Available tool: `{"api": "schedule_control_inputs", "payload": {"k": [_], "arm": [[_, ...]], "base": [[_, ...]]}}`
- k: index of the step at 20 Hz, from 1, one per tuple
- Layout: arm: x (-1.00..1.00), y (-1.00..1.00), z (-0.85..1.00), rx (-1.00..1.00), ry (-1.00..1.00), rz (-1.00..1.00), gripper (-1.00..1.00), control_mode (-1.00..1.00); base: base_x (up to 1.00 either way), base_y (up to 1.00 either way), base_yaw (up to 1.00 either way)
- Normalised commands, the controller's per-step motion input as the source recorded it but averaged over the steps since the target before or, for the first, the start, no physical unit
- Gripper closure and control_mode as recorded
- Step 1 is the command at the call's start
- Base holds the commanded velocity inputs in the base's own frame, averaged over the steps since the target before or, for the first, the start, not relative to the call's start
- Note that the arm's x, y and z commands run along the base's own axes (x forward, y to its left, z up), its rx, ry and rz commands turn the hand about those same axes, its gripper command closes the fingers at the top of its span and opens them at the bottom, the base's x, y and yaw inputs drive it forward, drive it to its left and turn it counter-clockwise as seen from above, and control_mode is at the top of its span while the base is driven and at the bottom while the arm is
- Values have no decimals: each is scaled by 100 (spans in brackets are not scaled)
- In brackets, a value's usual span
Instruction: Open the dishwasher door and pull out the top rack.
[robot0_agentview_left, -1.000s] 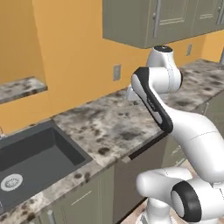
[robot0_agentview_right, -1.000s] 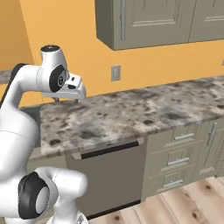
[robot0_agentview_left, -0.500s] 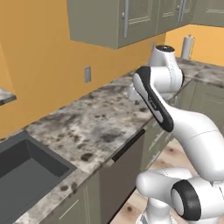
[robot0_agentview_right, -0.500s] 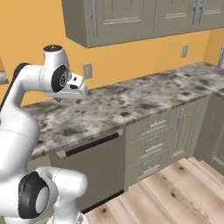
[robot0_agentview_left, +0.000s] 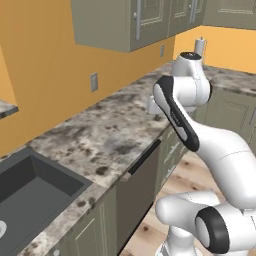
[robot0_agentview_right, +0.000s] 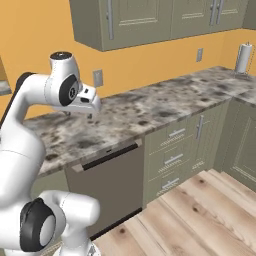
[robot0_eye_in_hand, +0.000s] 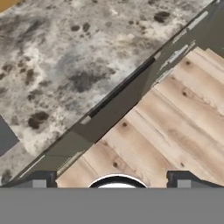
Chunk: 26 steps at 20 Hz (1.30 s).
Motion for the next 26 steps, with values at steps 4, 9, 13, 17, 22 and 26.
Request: {"api": "schedule_control_inputs", "payload": {"k": [4,9,13,17,22,26], "arm": [[19,-27,-14,18,0,-15,-100,-100],[23,-56,-36,22,1,-9,-100,-100],[8,-53,-58,17,0,-3,-100,-100],[0,-56,-65,18,0,-1,-100,-100],[9,-21,-78,22,1,-2,-100,-100],[25,-1,-77,33,7,-4,-100,-100]], "base": [[0,0,0],[0,0,0],[0,0,0],[0,0,0],[0,0,0],[0,0,0]]}}
